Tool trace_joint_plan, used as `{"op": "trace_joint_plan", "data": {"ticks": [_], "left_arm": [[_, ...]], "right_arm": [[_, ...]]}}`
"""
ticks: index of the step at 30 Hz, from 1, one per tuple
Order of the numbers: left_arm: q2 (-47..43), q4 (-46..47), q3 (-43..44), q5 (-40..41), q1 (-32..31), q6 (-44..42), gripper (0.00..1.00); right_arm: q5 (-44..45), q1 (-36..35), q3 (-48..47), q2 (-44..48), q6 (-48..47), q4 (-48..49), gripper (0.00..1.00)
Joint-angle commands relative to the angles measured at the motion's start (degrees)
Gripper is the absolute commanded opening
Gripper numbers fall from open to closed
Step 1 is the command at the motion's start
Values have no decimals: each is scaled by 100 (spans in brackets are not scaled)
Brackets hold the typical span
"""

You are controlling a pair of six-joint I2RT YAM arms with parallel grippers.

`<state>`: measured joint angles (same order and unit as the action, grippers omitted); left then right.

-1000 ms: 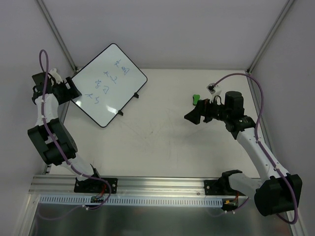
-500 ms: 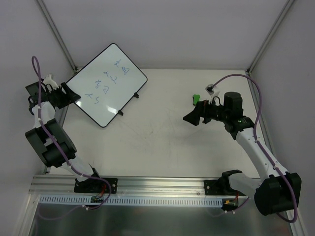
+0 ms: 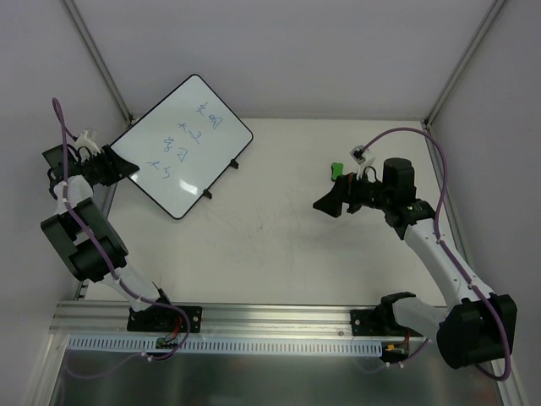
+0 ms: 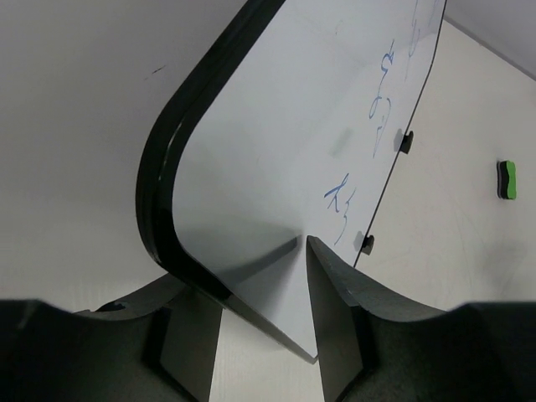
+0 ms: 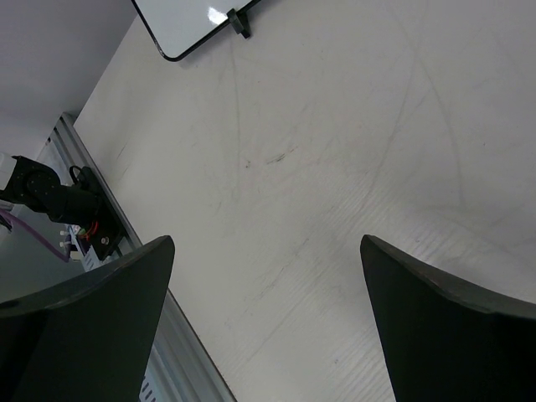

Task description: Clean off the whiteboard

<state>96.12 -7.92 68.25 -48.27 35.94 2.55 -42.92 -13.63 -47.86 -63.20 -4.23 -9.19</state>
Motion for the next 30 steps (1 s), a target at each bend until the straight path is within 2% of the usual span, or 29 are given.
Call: {"op": "trace_joint_plan", "data": {"ticks": [1,6,10,11,16,21,30], "left_arm": [[170,212,154,-657,-35,-96,42],[381,239,224,-991,-17,-105,42],[399,300,233,-1132,-17,-140,37],[408,309,233,-1158,-17,-140,31],[347,353,119,-1404,-17,-79,14],[22,606,-468,-1299,-17,-35,0],[-523,1740,-1409,-1325,-17,729,0]], "right_arm": [[-182,-61,4,-17,-131,225,99],[-235,-96,48,-34,-175,225,99],[-244,-131,48,-70,-184,225,99],[-252,-140,48,-87,-192,225,99],[-261,-158,4,-166,-201,225,99],[-279,-166,-92,-219,-210,216,99],[-445,-219,-303,-412,-210,190,99]]}}
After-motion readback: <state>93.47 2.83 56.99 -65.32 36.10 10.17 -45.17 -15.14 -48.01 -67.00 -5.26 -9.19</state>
